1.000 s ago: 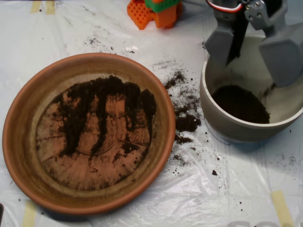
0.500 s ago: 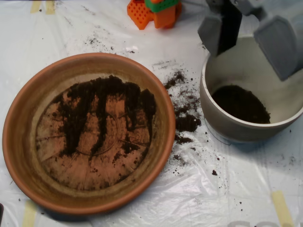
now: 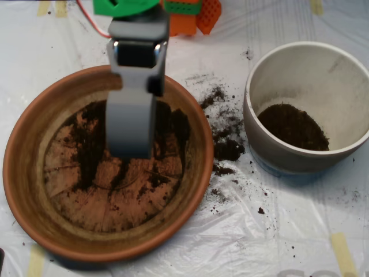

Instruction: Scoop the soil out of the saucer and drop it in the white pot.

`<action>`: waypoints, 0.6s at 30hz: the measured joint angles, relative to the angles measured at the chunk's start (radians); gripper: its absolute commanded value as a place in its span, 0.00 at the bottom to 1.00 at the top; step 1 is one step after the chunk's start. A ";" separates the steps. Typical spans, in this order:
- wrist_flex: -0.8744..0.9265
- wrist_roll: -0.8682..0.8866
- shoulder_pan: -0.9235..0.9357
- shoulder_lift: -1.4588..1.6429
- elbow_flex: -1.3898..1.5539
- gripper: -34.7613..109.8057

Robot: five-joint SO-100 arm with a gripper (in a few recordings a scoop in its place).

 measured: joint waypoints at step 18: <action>-0.316 -0.238 0.339 -0.400 0.296 0.55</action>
